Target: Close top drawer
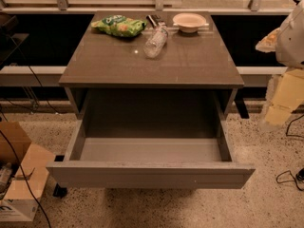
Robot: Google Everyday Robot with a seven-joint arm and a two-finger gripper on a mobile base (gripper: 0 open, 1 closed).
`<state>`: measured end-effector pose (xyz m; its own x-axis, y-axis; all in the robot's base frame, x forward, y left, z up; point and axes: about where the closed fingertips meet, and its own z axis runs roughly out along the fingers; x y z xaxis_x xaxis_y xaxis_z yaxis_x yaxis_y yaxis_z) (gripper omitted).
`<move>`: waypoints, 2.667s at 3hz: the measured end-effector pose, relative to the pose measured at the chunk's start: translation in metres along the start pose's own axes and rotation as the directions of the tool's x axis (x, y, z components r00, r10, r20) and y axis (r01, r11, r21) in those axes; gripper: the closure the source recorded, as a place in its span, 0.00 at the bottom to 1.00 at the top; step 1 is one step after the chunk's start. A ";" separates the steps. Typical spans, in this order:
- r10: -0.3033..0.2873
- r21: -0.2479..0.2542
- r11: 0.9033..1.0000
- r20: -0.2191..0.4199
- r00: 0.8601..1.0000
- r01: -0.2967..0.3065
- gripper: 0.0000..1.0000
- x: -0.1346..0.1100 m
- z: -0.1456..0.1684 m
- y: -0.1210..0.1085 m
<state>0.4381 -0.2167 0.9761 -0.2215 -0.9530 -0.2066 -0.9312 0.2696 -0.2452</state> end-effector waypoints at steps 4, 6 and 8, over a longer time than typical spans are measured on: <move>0.100 -0.123 0.988 0.062 0.993 -0.092 0.63 0.008 0.072 0.055; 0.083 -0.152 0.986 0.051 0.995 -0.074 1.00 0.012 0.095 0.068; 0.141 -0.265 0.959 0.123 0.982 -0.104 1.00 0.021 0.191 0.114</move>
Offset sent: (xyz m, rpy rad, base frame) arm 0.0000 0.0000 0.0000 0.0000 0.0000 0.0000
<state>0.3827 -0.1799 0.7633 -0.3131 -0.8814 -0.3537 -0.9463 0.3212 0.0375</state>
